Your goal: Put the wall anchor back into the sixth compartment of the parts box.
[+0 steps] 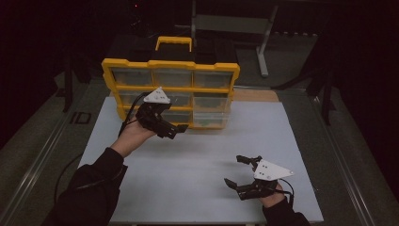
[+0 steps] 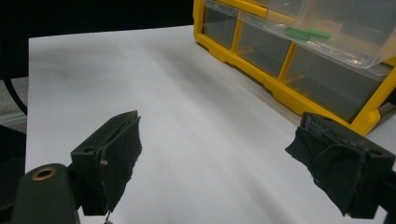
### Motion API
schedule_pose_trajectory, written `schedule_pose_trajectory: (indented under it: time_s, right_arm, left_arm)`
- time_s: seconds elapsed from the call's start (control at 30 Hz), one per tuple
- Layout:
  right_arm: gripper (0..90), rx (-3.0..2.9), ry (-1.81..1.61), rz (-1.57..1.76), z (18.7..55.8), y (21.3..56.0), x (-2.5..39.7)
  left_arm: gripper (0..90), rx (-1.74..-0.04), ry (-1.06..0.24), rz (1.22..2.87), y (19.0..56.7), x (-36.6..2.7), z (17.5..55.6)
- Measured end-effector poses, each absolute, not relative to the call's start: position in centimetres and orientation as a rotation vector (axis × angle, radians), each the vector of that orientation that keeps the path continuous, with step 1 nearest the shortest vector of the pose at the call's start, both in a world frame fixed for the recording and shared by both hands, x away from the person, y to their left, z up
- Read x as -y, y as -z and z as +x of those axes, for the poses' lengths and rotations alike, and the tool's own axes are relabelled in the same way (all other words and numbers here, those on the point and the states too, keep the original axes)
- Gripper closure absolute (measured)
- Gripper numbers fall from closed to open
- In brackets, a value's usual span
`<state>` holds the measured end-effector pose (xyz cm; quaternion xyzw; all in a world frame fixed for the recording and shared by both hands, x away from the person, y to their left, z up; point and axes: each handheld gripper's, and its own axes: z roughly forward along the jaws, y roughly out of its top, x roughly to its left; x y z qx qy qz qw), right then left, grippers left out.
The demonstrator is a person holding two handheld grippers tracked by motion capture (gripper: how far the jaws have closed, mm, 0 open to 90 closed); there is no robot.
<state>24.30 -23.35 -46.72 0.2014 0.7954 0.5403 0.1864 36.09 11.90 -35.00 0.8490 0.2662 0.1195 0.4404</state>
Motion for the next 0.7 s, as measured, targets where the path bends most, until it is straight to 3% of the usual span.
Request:
schedule_pose_trajectory:
  time_s: [0.7]
  right_arm:
    - [13.8,-2.239,-1.525,0.564,24.4,46.6,23.3]
  left_arm:
    - [0.0,-0.715,-0.312,2.05,42.6,-16.2,29.9]
